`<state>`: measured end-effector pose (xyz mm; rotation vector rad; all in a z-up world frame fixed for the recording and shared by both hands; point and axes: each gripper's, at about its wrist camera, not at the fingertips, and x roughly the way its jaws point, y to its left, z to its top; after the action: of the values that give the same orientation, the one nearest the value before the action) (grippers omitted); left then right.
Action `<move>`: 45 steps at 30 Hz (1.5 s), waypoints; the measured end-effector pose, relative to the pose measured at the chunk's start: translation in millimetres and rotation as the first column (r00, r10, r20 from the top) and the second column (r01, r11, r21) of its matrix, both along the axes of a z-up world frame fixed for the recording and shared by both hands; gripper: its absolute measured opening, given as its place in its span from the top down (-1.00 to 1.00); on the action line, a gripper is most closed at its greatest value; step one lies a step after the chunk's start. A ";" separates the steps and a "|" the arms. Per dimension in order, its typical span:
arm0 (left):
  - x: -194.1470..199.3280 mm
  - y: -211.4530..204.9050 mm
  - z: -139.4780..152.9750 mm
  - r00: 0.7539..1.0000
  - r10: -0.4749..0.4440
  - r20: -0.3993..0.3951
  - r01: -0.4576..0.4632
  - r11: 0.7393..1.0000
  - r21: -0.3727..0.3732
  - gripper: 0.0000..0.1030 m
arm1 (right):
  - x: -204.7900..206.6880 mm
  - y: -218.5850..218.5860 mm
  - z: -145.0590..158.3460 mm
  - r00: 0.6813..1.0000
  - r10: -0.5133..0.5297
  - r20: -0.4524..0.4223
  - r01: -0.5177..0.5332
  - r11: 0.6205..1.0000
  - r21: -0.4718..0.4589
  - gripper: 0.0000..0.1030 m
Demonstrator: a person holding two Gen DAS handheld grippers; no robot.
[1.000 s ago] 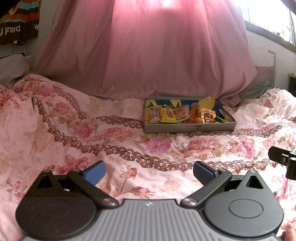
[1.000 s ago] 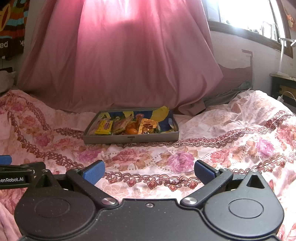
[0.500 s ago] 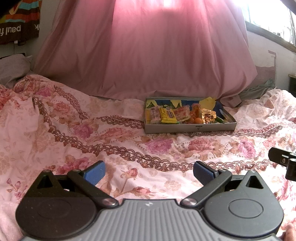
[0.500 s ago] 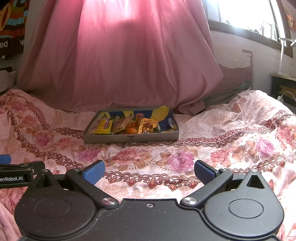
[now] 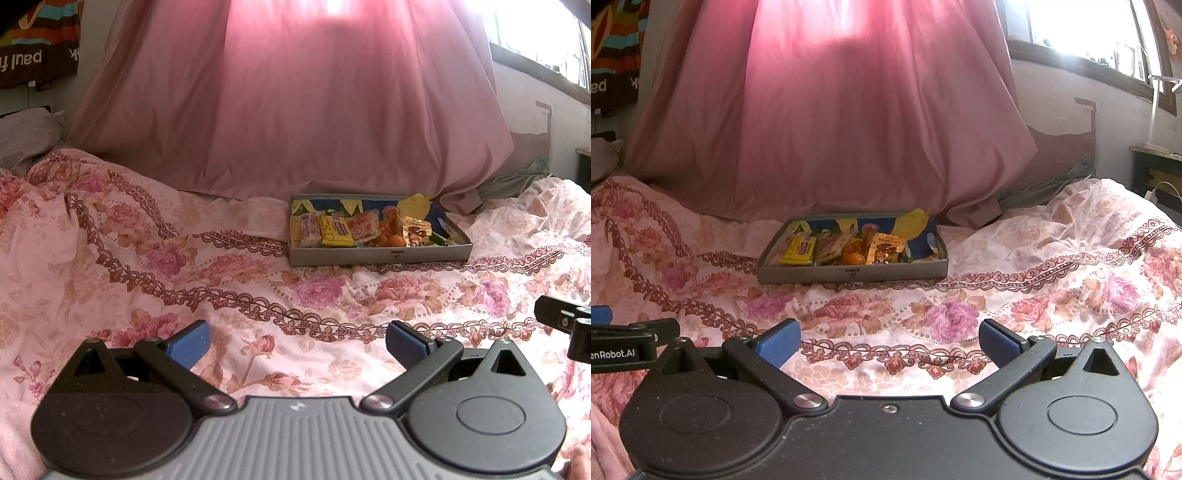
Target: Organize snacks
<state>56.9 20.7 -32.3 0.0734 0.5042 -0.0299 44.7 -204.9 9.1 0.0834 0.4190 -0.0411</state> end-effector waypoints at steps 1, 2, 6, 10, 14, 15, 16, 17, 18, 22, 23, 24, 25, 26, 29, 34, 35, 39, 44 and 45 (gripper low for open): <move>0.0 0.0 0.0 1.000 0.000 0.000 0.000 1.000 0.000 -0.99 | 0.1 0.0 0.3 1.000 0.000 0.000 0.000 1.000 0.000 -0.99; 0.0 0.1 0.0 1.000 0.000 0.000 0.000 1.000 0.000 -0.99 | 0.3 0.1 -0.1 1.000 0.000 0.000 0.000 1.000 0.000 -0.99; -0.1 0.3 -0.1 1.000 0.000 0.000 0.000 1.000 0.000 -0.99 | 0.0 0.1 0.3 1.000 0.000 -0.001 0.000 1.000 0.000 -0.99; -0.2 0.5 -0.2 1.000 0.000 0.000 0.000 1.000 0.000 -0.99 | 0.0 0.2 0.1 1.000 0.000 -0.001 0.000 1.000 0.000 -0.99; -0.6 0.6 -0.2 1.000 -0.001 0.001 0.001 1.000 0.000 -0.99 | 0.3 0.3 -0.4 1.000 0.000 -0.002 0.000 1.000 -0.001 -0.99; -0.6 0.6 -0.2 1.000 -0.001 0.001 0.001 1.000 0.000 -0.99 | 0.3 0.3 -0.5 1.000 0.000 -0.002 0.000 1.000 -0.001 -0.99; -0.6 0.6 -0.2 1.000 -0.001 0.002 0.001 1.000 -0.001 -0.99 | 0.2 0.2 -0.1 1.000 0.000 -0.001 0.000 1.000 -0.001 -0.99; -0.7 0.5 -0.3 1.000 -0.001 0.001 0.001 1.000 0.000 -0.99 | 0.3 0.2 -0.4 1.000 0.000 -0.001 0.000 1.000 -0.001 -0.99; -0.8 0.5 -0.3 1.000 0.000 0.001 0.000 1.000 0.000 -0.99 | 0.5 0.2 -0.6 1.000 0.000 -0.002 0.000 1.000 -0.001 -0.99; -0.6 0.5 0.8 1.000 0.000 0.003 0.000 1.000 0.000 -0.99 | 0.6 0.3 -0.4 1.000 0.000 -0.003 0.000 1.000 -0.002 -0.99; -0.4 0.4 0.7 1.000 0.000 0.004 0.000 1.000 0.002 -0.99 | 0.9 0.4 -0.5 1.000 0.000 -0.004 0.000 1.000 -0.002 -0.99; -0.3 0.1 2.2 1.000 0.003 0.006 -0.003 1.000 0.005 -0.99 | 1.1 0.5 -0.4 1.000 0.000 -0.005 0.000 1.000 -0.002 -0.99; 0.0 -0.1 2.9 1.000 0.006 0.008 -0.006 1.000 0.010 -0.99 | 0.5 -0.1 -2.3 1.000 0.001 -0.005 -0.001 1.000 -0.002 -0.99; -0.1 -0.5 3.6 1.000 0.009 0.009 -0.010 1.000 0.013 -0.99 | 0.2 -0.3 -3.0 1.000 0.002 -0.006 -0.002 1.000 -0.002 -0.99; 1.0 -0.4 4.4 1.000 0.014 0.007 -0.014 1.000 0.016 -0.99 | 0.2 -0.3 -3.8 1.000 0.002 -0.008 -0.002 1.000 -0.003 -0.99; -0.2 -0.7 3.2 1.000 0.007 0.008 -0.007 1.000 0.015 -0.99 | 0.0 -1.3 -7.8 1.000 0.002 -0.014 -0.002 1.000 -0.003 -0.99; 0.3 -0.9 3.4 1.000 0.007 0.009 -0.007 1.000 0.016 -0.99 | -0.4 -1.7 -8.6 1.000 0.001 -0.015 -0.001 1.000 -0.004 -0.99; -0.4 -1.4 3.5 1.000 0.013 0.009 -0.013 1.000 0.019 -0.99 | 1.2 -1.7 -8.2 1.000 0.001 -0.023 -0.001 1.000 -0.005 -0.99; 1.0 2.0 5.8 1.000 0.014 0.005 -0.014 1.000 -0.004 -0.99 | 2.0 -0.9 -7.4 1.000 0.003 -0.027 -0.004 1.000 -0.007 -0.99; 1.5 3.1 5.9 1.000 0.016 0.004 -0.016 1.000 -0.009 -0.99 | 1.7 -1.1 -7.6 1.000 0.004 -0.027 -0.004 1.000 -0.007 -0.99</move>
<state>58.4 23.8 -26.4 0.0604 0.5009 -0.0164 46.4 -206.0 1.5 0.0755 0.4462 -0.0394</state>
